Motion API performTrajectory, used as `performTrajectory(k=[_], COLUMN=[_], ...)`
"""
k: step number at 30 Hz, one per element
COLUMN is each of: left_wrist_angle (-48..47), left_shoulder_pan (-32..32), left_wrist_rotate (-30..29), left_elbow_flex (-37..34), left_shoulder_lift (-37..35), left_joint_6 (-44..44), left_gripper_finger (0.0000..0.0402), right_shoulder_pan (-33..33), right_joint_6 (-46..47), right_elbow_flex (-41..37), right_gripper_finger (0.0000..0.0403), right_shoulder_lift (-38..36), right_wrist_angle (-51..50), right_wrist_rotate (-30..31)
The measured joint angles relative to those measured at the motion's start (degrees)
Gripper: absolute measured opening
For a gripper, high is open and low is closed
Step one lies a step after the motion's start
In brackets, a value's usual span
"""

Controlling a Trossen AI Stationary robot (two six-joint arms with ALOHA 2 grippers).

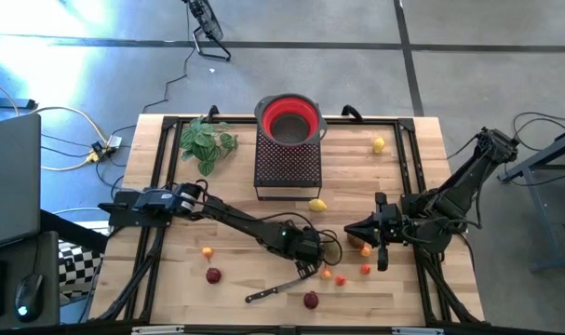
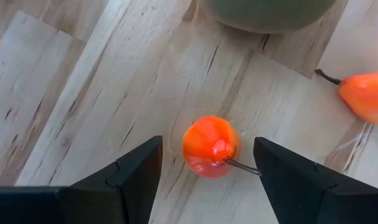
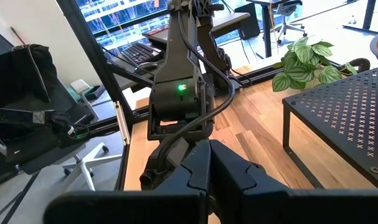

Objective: Pick & Place Fruit
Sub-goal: Put the pear into the red strainer bowl

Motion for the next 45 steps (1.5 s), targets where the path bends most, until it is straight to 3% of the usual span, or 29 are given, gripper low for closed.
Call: performTrajectory(k=[36,45], left_wrist_angle=[-0.1,-0.1], left_shoulder_pan=[0.0,0.0], left_wrist_rotate=[0.0,0.0], left_elbow_flex=[0.0,0.0], left_shoulder_lift=[0.0,0.0], left_joint_6=[-0.5,-0.5], left_gripper_finger=[0.0245,0.0181], right_shoulder_pan=[0.0,0.0], right_joint_6=[-0.2,-0.2], right_elbow_flex=[0.0,0.0], right_gripper_finger=[0.0003,0.0003], right_shoulder_lift=[0.0,0.0], right_wrist_angle=[-0.1,-0.5], right_wrist_rotate=[1.5,1.5])
